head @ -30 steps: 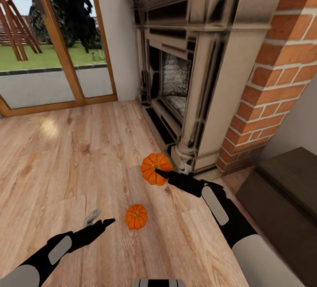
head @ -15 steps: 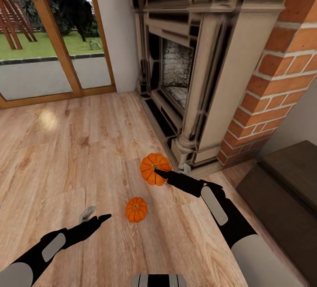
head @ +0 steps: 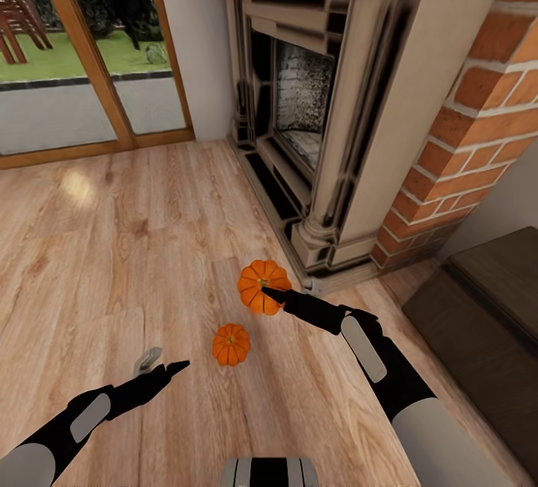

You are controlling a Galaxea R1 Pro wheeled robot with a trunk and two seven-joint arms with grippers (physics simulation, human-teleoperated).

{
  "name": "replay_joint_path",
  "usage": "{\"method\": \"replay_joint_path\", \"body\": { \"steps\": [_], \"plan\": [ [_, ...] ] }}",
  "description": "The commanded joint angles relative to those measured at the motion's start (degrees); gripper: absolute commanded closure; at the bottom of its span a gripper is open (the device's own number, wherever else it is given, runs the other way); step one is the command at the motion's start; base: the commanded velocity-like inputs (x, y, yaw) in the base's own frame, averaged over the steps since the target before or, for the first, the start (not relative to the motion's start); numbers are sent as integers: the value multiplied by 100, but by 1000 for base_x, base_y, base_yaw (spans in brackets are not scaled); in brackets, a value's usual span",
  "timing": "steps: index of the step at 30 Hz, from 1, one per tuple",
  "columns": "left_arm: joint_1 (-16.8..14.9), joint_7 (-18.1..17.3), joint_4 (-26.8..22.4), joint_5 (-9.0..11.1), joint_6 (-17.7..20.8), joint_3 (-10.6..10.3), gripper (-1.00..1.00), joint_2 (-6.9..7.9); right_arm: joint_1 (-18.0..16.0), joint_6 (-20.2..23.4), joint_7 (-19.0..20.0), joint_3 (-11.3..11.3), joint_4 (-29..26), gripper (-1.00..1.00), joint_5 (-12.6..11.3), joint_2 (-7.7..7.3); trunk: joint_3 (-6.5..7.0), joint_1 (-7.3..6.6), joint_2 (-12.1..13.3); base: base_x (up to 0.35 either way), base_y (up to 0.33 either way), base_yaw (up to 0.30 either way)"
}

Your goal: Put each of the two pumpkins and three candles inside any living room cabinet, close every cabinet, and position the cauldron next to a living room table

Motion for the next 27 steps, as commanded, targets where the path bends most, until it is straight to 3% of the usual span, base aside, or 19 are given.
{"method": "replay_joint_path", "body": {
  "steps": [1,17,23,27],
  "plan": [
    [0,0,-1,1,0,0,-100,0,-1,-3,-2,-1,-2,100,-21,1,-23,2,-2,0,0,0],
    [-17,0,-5,1,0,0,-100,0,-1,-2,5,14,-17,100,-21,-7,-377,43,-23,0,0,0],
    [-18,0,-8,1,-7,0,-100,0,-1,-2,0,131,-19,100,-20,-7,-510,59,-31,0,0,0],
    [-108,129,-128,26,-63,43,-100,-31,-13,-4,-6,265,-35,100,-6,-20,-509,59,-31,0,0,0]
  ]
}}
